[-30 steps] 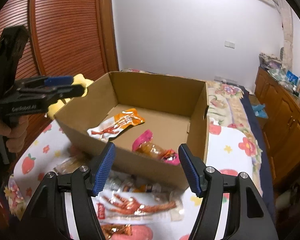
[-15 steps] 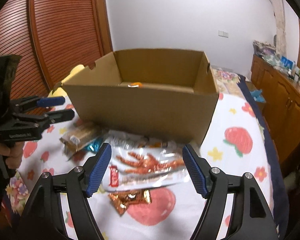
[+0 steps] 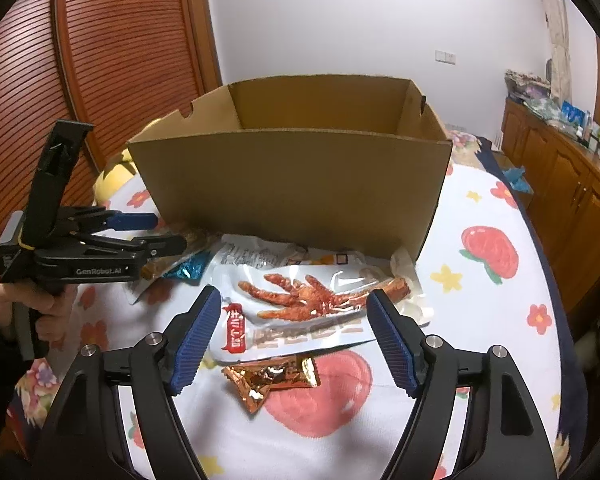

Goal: Organize snacks
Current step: 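Grasp the wafer bar pack with the left tool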

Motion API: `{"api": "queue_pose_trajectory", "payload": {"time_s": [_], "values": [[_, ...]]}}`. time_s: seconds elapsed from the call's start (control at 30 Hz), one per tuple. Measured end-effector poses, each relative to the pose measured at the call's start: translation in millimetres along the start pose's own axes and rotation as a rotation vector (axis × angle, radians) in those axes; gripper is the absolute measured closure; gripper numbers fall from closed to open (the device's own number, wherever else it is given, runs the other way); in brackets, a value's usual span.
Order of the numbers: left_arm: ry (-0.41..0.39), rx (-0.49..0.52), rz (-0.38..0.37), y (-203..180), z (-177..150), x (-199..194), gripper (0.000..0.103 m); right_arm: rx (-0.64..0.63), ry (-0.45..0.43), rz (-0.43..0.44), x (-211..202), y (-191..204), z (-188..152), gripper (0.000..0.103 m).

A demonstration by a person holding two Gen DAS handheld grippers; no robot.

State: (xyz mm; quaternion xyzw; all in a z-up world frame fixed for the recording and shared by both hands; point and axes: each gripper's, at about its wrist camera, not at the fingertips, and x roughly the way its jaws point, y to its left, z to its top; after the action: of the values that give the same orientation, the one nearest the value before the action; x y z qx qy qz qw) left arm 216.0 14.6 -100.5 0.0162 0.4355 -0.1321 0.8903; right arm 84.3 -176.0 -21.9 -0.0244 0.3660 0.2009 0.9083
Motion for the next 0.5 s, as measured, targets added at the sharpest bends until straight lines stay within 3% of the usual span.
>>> {"api": "queue_pose_trajectory", "payload": {"time_s": [0.13, 0.37, 0.5], "values": [[0.003, -0.005, -0.014, 0.9, -4.8, 0.3, 0.041, 0.005, 0.012, 0.003, 4.1, 1.0, -4.5, 0.026], [-0.008, 0.023, -0.033, -2.5, -16.6, -6.0, 0.057, 0.025, 0.023, 0.001, 8.7, -1.6, -9.3, 0.025], [-0.021, 0.02, -0.036, 0.3, -21.3, -12.6, 0.058, 0.037, 0.033, -0.004, 11.9, -3.6, -11.9, 0.025]]}}
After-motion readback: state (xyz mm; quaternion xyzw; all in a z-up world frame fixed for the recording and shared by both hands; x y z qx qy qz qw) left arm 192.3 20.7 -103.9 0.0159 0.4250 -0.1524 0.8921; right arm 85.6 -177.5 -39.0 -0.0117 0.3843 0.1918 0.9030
